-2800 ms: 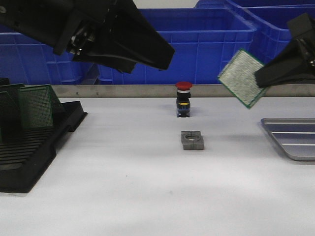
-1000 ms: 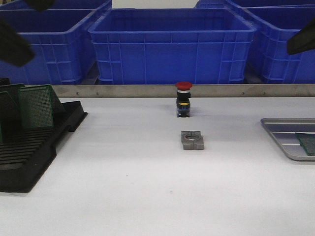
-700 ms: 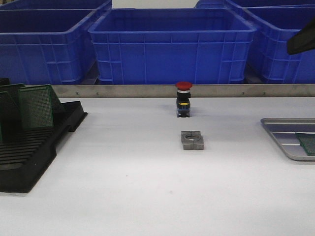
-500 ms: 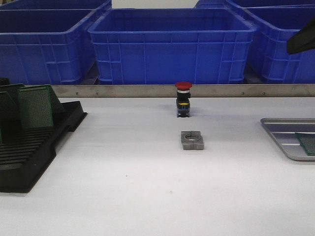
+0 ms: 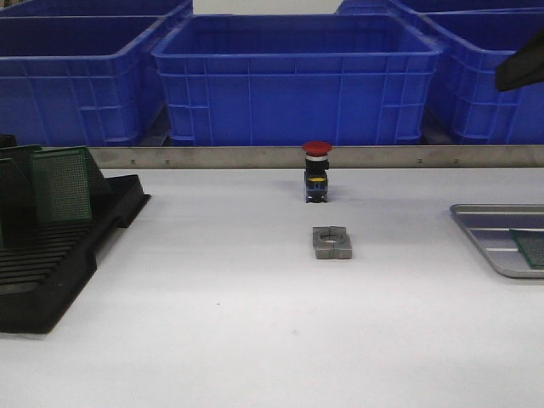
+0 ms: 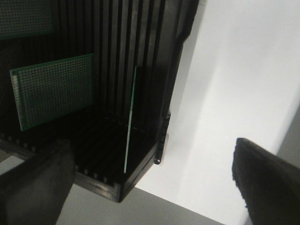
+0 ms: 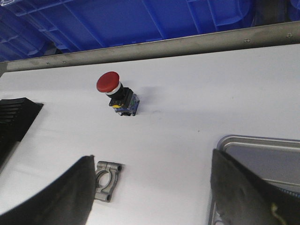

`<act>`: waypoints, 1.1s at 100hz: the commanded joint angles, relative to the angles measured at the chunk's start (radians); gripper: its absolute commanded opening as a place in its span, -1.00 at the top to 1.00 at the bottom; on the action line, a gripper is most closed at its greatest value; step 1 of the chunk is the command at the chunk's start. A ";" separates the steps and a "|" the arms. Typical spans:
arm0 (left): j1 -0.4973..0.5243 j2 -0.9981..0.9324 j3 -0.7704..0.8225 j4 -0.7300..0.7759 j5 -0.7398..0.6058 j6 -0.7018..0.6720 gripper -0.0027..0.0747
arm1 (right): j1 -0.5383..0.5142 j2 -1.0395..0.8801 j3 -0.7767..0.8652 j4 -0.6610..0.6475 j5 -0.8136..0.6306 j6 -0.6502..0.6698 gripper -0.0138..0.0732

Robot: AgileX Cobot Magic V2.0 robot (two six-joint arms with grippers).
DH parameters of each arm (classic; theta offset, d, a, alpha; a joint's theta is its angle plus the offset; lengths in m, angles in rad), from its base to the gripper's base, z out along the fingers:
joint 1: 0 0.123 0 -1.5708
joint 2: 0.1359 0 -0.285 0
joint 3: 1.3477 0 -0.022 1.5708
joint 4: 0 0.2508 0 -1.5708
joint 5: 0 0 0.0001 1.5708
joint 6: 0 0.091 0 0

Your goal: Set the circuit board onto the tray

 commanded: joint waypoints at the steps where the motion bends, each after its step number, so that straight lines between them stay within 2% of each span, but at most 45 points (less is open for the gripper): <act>1: 0.004 0.024 -0.024 0.011 -0.070 -0.012 -0.72 | -0.005 -0.033 -0.028 0.044 0.041 -0.011 -0.55; 35: 0.004 0.191 -0.024 0.022 -0.106 -0.012 -0.71 | -0.005 -0.033 -0.028 0.044 0.041 -0.011 -0.55; 42: 0.004 0.198 -0.024 0.023 -0.106 -0.012 -0.66 | -0.005 -0.033 -0.028 0.044 0.041 -0.011 -0.55; 52: 0.004 0.198 -0.024 0.031 -0.110 -0.012 -0.40 | -0.005 -0.033 -0.028 0.044 0.048 -0.011 -0.55; 71: 0.004 0.198 -0.024 0.072 -0.110 -0.012 0.40 | -0.005 -0.033 -0.028 0.044 0.062 -0.011 -0.55; 85: 0.004 0.198 -0.024 0.072 -0.108 -0.012 0.84 | -0.005 -0.033 -0.028 0.044 0.064 -0.011 -0.55; 93: 0.004 0.198 -0.029 0.074 -0.104 -0.012 0.99 | -0.005 -0.033 -0.028 0.044 0.064 -0.011 -0.55; 110: 0.004 0.198 -0.072 0.074 -0.067 -0.012 0.98 | -0.005 -0.033 -0.028 0.044 0.064 -0.011 -0.55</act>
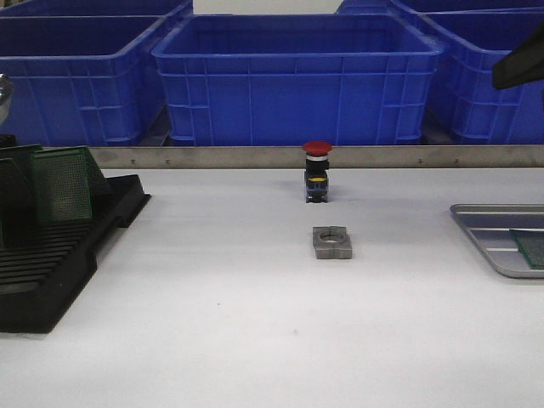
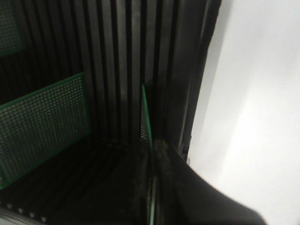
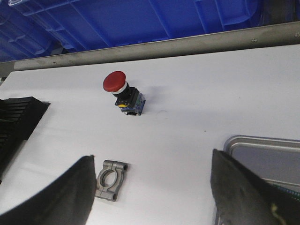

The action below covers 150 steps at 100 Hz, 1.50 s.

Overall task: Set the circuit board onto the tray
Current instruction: 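Grasp a second green board in the rack with the left gripper and lift it, then grasp the board's lower edge with the right gripper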

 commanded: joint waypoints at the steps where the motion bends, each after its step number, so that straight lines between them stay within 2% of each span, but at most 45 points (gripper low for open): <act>1: 0.004 -0.028 -0.048 -0.002 0.046 -0.011 0.98 | -0.005 -0.033 -0.028 0.044 0.045 -0.011 -0.55; 20: -0.005 -0.050 -0.138 -0.017 0.188 -0.011 0.98 | -0.005 -0.033 -0.028 0.044 0.045 -0.011 -0.55; 30: -0.005 -0.076 -0.175 -0.058 0.195 -0.011 0.98 | -0.005 -0.033 -0.028 0.044 0.046 -0.011 -0.55; 42: -0.005 -0.115 -0.222 -0.186 0.186 -0.011 0.98 | -0.005 -0.033 -0.028 0.044 0.058 -0.011 -0.55; 54: -0.005 -0.146 -0.262 -0.413 0.179 0.053 0.98 | -0.005 -0.033 -0.029 0.044 0.102 -0.021 -0.55; 63: -0.005 -0.155 -0.272 -0.620 0.163 0.160 0.98 | -0.005 -0.033 -0.035 0.044 0.162 -0.062 -0.55; 69: -0.005 -0.155 -0.272 -0.791 0.158 0.232 0.98 | -0.005 -0.033 -0.042 0.043 0.224 -0.138 -0.55; 84: -0.005 -0.136 -0.272 -1.079 0.160 0.356 0.98 | 0.010 -0.033 -0.053 0.043 0.408 -0.344 -0.55; 92: -0.005 -0.111 -0.272 -1.221 0.160 0.399 0.98 | 0.053 -0.033 -0.053 0.037 0.470 -0.450 -0.55; 101: -0.022 -0.086 -0.272 -1.275 0.160 0.403 0.98 | 0.117 -0.033 -0.053 0.024 0.476 -0.508 -0.55; 117: -0.104 -0.044 -0.272 -1.276 0.164 0.403 0.98 | 0.249 -0.033 -0.053 0.020 0.434 -0.589 -0.55; 130: -0.184 -0.017 -0.272 -1.276 0.159 0.428 0.98 | 0.339 -0.031 -0.053 0.005 0.352 -0.596 -0.55; 150: -0.259 0.030 -0.272 -1.274 0.151 0.428 0.98 | 0.427 -0.025 -0.053 -0.059 0.349 -0.596 -0.55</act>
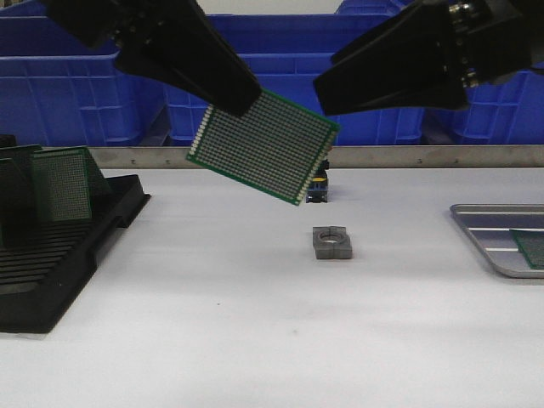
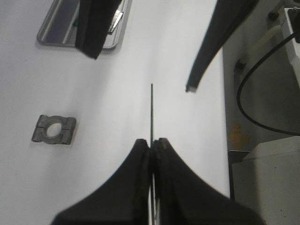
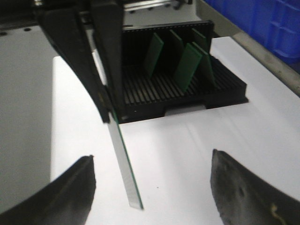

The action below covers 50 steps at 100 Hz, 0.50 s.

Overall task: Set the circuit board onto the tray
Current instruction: 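Grasp the board's lower edge with the right gripper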

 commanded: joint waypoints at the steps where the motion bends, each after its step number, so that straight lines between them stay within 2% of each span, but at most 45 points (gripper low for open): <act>1: -0.025 -0.012 -0.029 -0.060 -0.009 0.001 0.98 | 0.025 -0.023 -0.030 0.030 0.035 -0.015 -0.55; 16: -0.046 0.002 -0.029 -0.064 -0.009 0.001 0.98 | 0.041 -0.022 -0.030 0.008 0.038 0.010 -0.55; 26: -0.046 0.002 -0.029 -0.073 -0.007 0.001 0.98 | 0.041 -0.012 -0.029 -0.029 0.040 0.075 -0.55; 50: -0.046 0.002 -0.029 -0.075 -0.007 0.001 0.98 | 0.041 0.082 -0.029 -0.069 0.077 0.136 -0.55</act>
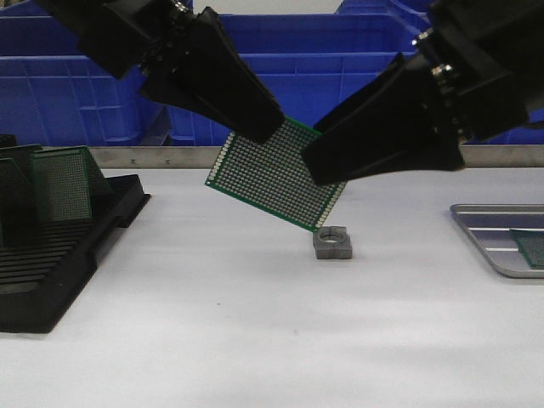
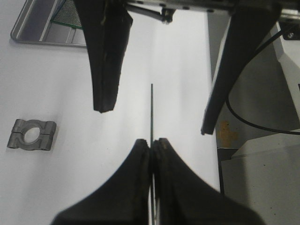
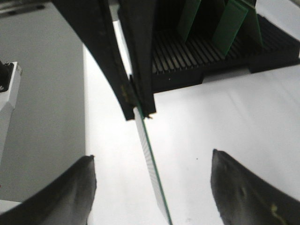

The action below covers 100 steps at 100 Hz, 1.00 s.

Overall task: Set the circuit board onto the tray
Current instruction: 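Grasp the board's lower edge with the right gripper, then carry the board to the silver tray with the right gripper and release it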

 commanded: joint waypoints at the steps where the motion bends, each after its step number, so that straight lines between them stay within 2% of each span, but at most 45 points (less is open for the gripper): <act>1: -0.009 -0.035 -0.029 -0.065 -0.001 -0.001 0.98 | 0.001 0.007 -0.029 0.036 0.072 0.013 -0.55; 11: -0.009 -0.035 -0.029 -0.065 0.000 -0.001 0.98 | 0.001 0.027 -0.029 0.036 0.086 0.013 -0.39; 30: -0.009 -0.035 -0.029 -0.075 0.005 -0.001 0.98 | 0.001 0.027 -0.029 0.037 0.062 0.013 0.40; 40: -0.009 -0.035 -0.029 -0.091 0.005 -0.001 0.96 | 0.001 0.027 -0.029 0.037 0.064 0.013 0.69; 45: -0.009 -0.035 -0.029 -0.091 0.005 -0.001 0.88 | 0.001 0.027 -0.029 0.037 0.071 0.013 0.77; 55: -0.009 -0.035 -0.029 -0.103 0.005 -0.001 0.50 | 0.001 0.027 -0.029 0.037 0.078 0.013 0.83; 65: -0.009 -0.035 -0.029 -0.131 0.005 -0.007 -0.04 | 0.001 0.027 -0.029 0.037 0.083 0.013 0.83; 72: -0.007 -0.035 -0.029 -0.140 0.005 -0.012 -0.26 | -0.003 0.027 -0.029 0.037 0.077 0.013 0.83; 85: 0.018 -0.044 -0.029 -0.143 0.005 -0.012 -0.32 | -0.034 0.027 -0.029 0.039 0.022 0.050 0.83; 100: 0.070 -0.076 -0.029 -0.214 0.005 -0.012 -0.31 | -0.128 0.027 -0.029 0.039 -0.049 0.184 0.83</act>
